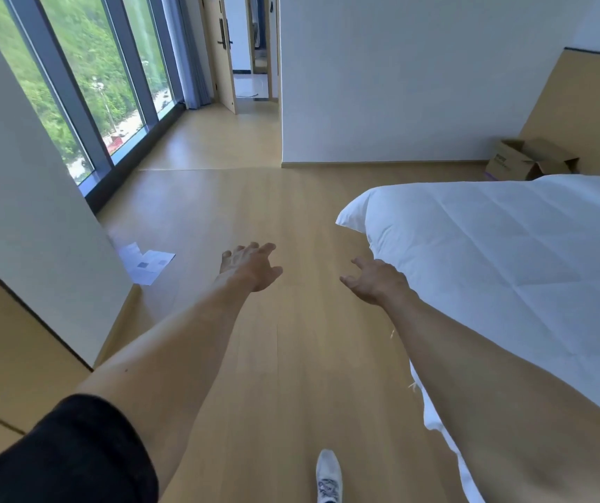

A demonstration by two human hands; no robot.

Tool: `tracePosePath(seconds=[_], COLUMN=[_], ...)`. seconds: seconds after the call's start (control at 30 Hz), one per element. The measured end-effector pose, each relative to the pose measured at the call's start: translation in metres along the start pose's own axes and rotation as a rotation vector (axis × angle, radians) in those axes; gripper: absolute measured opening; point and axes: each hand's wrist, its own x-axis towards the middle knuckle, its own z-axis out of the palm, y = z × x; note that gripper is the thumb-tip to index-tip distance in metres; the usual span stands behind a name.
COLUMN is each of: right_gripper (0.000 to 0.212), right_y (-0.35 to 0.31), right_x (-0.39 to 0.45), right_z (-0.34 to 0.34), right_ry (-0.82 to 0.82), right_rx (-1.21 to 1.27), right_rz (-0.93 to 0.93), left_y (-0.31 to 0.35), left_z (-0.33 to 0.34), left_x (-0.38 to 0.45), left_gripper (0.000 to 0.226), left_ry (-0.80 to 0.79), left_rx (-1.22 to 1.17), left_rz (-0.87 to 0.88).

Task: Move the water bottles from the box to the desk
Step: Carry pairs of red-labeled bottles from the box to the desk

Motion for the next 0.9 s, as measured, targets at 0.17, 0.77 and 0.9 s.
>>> tracePosePath(seconds=[0.17,0.77,0.9], right_gripper=[0.062,0.062,0.061], right_y=[0.015,0.007,-0.002], right_x=[0.111,0.395,0.466], right_z=[-0.024,-0.081,-0.095], right_ry=[-0.048,-0.061,-0.059], right_rx=[0.034,-0.038,-0.049], right_rz=[-0.003,-0.006,0.060], left_y=[0.019,0.039,0.032], left_z=[-0.027,-0.056,-0.058], left_x=[0.105,0.408,0.498], left_gripper=[0.062,0.061,0.061], left_ry=[-0.005,0.006,0.003], left_rx=[0.035,0.008,0.008], left_rz=[-0.035,-0.004,0.045])
